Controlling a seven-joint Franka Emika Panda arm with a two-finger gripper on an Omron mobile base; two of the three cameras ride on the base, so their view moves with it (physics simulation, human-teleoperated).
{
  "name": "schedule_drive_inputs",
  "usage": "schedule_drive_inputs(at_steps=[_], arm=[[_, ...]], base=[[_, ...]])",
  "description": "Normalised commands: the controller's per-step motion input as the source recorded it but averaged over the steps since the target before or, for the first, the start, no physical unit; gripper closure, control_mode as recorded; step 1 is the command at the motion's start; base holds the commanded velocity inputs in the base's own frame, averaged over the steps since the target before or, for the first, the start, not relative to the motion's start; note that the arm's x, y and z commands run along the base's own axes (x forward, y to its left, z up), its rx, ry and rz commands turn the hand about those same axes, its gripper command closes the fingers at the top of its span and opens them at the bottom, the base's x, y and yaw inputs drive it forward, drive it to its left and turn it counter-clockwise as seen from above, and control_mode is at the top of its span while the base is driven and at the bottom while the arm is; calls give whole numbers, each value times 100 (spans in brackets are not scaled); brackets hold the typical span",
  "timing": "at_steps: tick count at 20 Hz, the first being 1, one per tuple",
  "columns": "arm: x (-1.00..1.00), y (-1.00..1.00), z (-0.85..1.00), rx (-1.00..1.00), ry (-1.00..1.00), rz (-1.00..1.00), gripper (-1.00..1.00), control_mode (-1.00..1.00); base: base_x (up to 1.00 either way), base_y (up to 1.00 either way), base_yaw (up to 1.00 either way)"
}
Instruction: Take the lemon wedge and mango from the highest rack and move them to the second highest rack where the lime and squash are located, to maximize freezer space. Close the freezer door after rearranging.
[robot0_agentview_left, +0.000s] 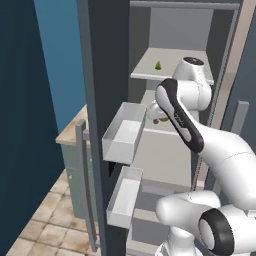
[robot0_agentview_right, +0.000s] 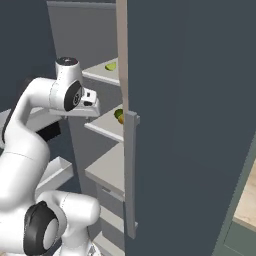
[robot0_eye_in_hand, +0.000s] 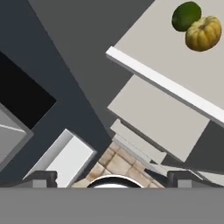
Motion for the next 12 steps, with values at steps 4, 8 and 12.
schedule_drive_inputs(at_steps=[4, 8, 12], arm=[[0, 78, -3, 0, 1, -1, -100, -100], [0, -11, 26, 2, 0, -17, -100, -100], [0, -40, 76, 1, -1, -37, -100, -100]], base=[[0, 0, 0], [0, 0, 0], [0, 0, 0]])
